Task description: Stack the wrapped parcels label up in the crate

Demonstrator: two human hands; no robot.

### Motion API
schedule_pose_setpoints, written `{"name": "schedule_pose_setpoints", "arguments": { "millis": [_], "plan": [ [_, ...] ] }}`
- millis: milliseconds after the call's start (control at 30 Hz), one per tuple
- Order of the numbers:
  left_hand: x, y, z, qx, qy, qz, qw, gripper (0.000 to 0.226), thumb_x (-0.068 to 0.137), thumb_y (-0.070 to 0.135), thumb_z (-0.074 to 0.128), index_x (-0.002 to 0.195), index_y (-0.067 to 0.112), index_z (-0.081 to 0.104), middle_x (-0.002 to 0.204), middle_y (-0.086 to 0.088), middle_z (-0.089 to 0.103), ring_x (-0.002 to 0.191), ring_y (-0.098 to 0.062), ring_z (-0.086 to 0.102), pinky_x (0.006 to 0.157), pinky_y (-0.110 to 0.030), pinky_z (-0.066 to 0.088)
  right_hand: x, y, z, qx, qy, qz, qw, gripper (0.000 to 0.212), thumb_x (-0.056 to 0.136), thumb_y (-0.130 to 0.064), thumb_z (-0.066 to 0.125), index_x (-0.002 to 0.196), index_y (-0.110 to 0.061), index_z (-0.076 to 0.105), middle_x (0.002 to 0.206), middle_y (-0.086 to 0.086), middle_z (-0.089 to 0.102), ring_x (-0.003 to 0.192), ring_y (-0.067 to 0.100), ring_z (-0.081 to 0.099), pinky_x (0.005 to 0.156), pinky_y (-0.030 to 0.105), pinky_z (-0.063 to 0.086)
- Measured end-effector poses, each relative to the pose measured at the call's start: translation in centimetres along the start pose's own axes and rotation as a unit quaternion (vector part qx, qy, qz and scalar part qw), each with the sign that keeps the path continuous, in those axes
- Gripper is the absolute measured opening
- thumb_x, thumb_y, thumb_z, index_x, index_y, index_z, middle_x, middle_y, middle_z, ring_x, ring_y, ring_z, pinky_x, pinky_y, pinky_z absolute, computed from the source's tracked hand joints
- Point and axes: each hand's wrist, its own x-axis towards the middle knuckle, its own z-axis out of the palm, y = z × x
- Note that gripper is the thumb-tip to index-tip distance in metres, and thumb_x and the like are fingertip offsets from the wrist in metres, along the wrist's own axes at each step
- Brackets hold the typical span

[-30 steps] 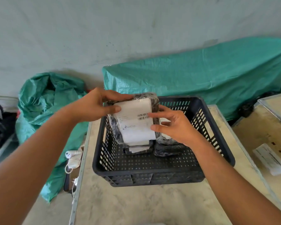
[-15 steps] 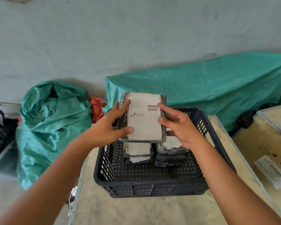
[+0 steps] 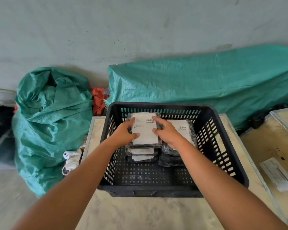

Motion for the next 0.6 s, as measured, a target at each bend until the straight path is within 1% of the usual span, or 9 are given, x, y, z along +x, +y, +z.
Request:
{"name": "schedule_pose_setpoints", "arguments": {
  "millis": [33,100,133,200,233,300,433,533,600],
  "plan": [
    [0.6,-0.3,0.5,0.018,-0.002,0.001,1.0,0.083,0.091,0.015,0.072,0.159,0.014,0.024,0.163,-0.008,0.026,0.139,-0.024,0.041,0.093,-0.023,0.053,0.4,0.3,0.3,-0.026,0.002,0.003,1.0,0.064,0.098,-0.003,0.063,0.152,-0.034,0.046,0.165,-0.001,0.031,0.137,0.013,0.044,0.099,0.019,0.042],
    [1.6,-1.1,1.4,0.03,-0.016,-0.012,0.999,0.085,0.092,0.014,0.071,0.16,0.018,0.02,0.168,-0.009,0.001,0.148,-0.031,0.026,0.08,-0.019,0.057,0.9,0.7,0.9,-0.087,0.001,0.004,0.996,0.068,0.099,-0.008,0.061,0.156,-0.036,0.038,0.167,-0.001,0.026,0.124,0.008,0.052,0.094,0.022,0.053],
    [2.0,-1.5,1.8,0.031,-0.023,-0.02,0.999,0.087,0.092,0.013,0.07,0.16,0.021,0.017,0.168,-0.007,-0.011,0.15,-0.033,0.019,0.082,-0.019,0.057,1.1,1.0,1.3,-0.114,-0.003,0.002,0.993,0.07,0.099,-0.008,0.061,0.158,-0.036,0.034,0.168,-0.001,0.024,0.13,0.014,0.052,0.095,0.027,0.055],
    [2.5,-2.5,2.7,0.043,-0.03,-0.022,0.998,0.089,0.092,0.01,0.07,0.16,0.024,0.014,0.165,-0.003,-0.023,0.153,-0.03,0.01,0.105,-0.025,0.043,1.5,1.8,2.0,-0.169,-0.007,0.001,0.986,0.072,0.1,-0.009,0.061,0.16,-0.033,0.028,0.17,0.005,0.016,0.151,0.03,0.03,0.115,0.039,0.04],
    [2.7,-3.0,3.0,0.056,-0.032,-0.018,0.998,0.09,0.092,0.01,0.069,0.161,0.025,0.012,0.164,-0.002,-0.026,0.153,-0.027,0.01,0.106,-0.02,0.036,1.6,2.3,2.3,-0.2,-0.006,0.003,0.98,0.072,0.1,-0.01,0.06,0.161,-0.029,0.027,0.171,0.008,0.006,0.156,0.033,0.015,0.122,0.042,0.025],
    [3.2,-3.7,3.6,0.079,-0.036,-0.012,0.996,0.09,0.094,0.01,0.066,0.161,0.023,0.007,0.162,0.0,-0.031,0.152,-0.025,0.015,0.099,-0.014,0.03,1.9,3.0,2.7,-0.251,0.003,-0.002,0.968,0.069,0.101,-0.01,0.058,0.162,-0.021,0.026,0.171,0.009,-0.01,0.157,0.035,0.003,0.123,0.04,0.013],
    [4.1,-4.3,4.0,0.102,-0.046,-0.012,0.994,0.089,0.096,0.011,0.063,0.161,0.023,0.002,0.16,0.003,-0.037,0.151,-0.028,0.018,0.099,-0.016,0.032,2.5,3.7,2.6,-0.274,0.0,-0.019,0.962,0.067,0.102,-0.01,0.058,0.161,-0.015,0.027,0.17,0.007,-0.014,0.156,0.032,0.01,0.118,0.03,0.015],
    [4.2,-4.5,4.1,0.129,-0.067,-0.008,0.989,0.088,0.099,0.012,0.058,0.16,0.024,-0.003,0.157,0.003,-0.042,0.151,-0.032,0.016,0.112,-0.03,0.036,3.0,4.1,2.5,-0.281,-0.016,-0.01,0.959,0.067,0.103,-0.013,0.056,0.162,-0.018,0.024,0.169,0.004,-0.019,0.156,0.03,0.008,0.107,0.02,0.01],
    [4.1,-4.4,4.5,0.18,-0.079,-0.002,0.981,0.085,0.101,0.014,0.054,0.16,0.022,-0.007,0.155,-0.001,-0.045,0.153,-0.035,-0.001,0.122,-0.043,0.021,3.2,4.4,2.7,-0.293,-0.029,-0.002,0.956,0.067,0.105,-0.014,0.053,0.163,-0.02,0.021,0.168,0.003,-0.022,0.156,0.03,0.008,0.105,0.02,0.01]
  ]
}}
